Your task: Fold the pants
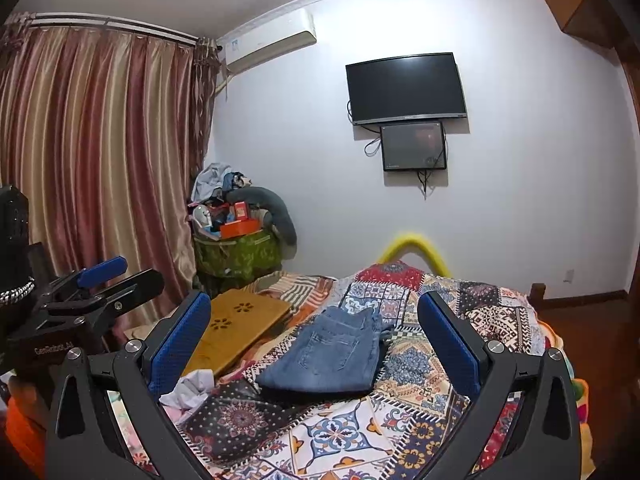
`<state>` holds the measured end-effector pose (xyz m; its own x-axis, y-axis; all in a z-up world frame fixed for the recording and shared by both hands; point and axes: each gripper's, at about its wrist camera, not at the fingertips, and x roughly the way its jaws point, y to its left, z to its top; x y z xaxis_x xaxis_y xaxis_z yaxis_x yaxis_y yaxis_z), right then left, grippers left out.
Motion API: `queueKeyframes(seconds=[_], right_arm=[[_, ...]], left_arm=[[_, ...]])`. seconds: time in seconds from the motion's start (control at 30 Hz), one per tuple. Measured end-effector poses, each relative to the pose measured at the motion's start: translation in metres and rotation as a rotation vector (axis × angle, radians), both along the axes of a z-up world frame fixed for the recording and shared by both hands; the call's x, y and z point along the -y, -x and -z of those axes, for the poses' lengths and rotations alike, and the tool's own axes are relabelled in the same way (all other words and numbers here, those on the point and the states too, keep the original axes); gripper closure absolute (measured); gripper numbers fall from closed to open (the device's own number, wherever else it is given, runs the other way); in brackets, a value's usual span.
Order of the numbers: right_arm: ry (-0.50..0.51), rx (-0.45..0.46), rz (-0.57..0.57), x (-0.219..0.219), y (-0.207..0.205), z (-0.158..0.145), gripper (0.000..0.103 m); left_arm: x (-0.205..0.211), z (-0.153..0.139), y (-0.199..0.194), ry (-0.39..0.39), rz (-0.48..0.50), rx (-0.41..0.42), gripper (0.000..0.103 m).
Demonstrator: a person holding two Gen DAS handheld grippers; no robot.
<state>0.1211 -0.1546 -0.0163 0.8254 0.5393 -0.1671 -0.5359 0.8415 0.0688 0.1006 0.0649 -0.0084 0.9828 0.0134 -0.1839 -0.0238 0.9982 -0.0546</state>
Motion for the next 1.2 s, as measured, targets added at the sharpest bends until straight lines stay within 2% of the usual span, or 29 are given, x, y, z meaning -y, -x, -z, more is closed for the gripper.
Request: queueKeyframes(seconds=[1.07,1.2], right_arm=[[-0.020,-0.020,0.021,0.0055,-0.0014,-0.0013,0.000],[-0.021,-0.020,0.021,0.0054,-0.0015,-0.0011,0.000]], left_arm=[[0.0077,-0.0003,0.0009,0.012,0.020,-0.004,0.000],[0.0095,-0.0003,-0.0022,0.001,0.045,-0.023,0.000]])
